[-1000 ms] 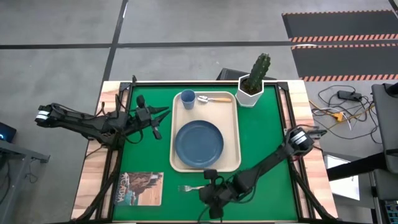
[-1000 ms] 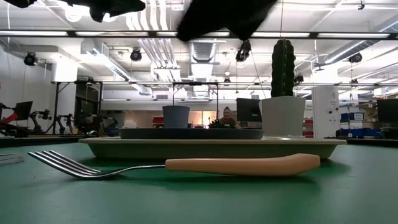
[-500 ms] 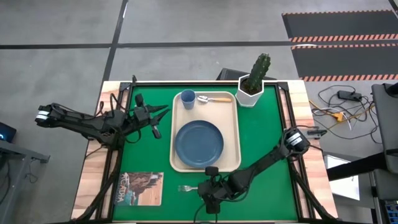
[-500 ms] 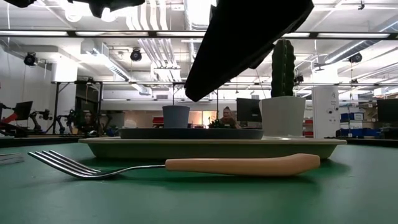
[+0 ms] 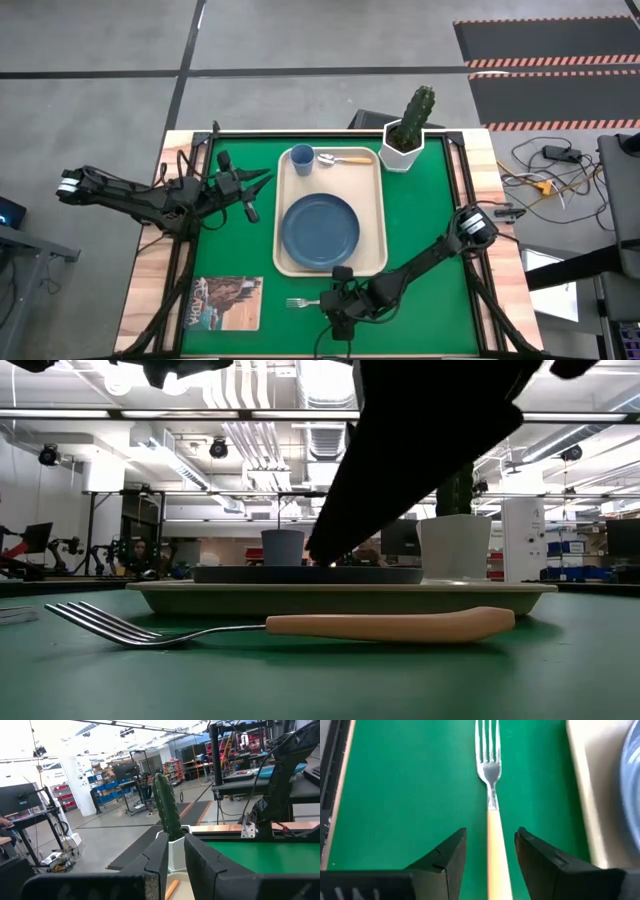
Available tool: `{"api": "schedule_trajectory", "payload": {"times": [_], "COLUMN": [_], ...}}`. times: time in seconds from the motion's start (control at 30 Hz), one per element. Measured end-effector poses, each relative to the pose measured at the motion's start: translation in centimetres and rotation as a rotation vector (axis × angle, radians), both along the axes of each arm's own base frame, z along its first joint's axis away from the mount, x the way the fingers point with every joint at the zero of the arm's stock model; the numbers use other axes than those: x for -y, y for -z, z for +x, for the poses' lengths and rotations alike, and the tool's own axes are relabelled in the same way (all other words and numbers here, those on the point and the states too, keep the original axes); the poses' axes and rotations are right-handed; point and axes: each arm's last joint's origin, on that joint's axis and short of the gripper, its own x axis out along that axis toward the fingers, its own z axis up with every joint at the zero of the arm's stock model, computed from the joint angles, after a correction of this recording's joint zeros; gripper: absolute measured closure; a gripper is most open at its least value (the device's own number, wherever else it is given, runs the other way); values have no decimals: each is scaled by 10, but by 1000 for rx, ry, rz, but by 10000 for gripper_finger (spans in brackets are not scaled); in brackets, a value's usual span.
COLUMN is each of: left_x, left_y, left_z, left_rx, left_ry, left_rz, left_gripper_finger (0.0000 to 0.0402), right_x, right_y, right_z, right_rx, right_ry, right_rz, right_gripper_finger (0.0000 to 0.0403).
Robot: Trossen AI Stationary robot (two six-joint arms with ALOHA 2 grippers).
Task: Pick and place plate/cup/fork/spoon on tray
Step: Put the orange fork on top of the tray
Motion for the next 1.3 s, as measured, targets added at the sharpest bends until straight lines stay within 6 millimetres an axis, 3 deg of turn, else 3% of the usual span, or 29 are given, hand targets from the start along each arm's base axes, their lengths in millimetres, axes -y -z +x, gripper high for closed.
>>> {"api": "schedule_trajectory", "payload": {"times": [0.33,0.77,0.93,1.2,1.3], "left_x": [0,0,0,0,0], "left_y": [1,2,2,2,2], "left_z": [1,2,2,2,2], "left_rx": [-7,-12,-11,-11,-11], "left_ry": [0,0,0,0,0], "left_rz": [1,0,0,-1,-1], "left_gripper_finger": [357,357,357,357,357], "right_x": [7,37,37,36,36], "right_y": [25,42,42,43,43], "right_z": [-5,3,3,3,3], "right_rx": [25,53,55,44,44], "right_ry": [41,-13,-20,-26,-30], "right_rz": [69,153,160,178,181], "right_gripper_finger": [256,262,289,366,371]}}
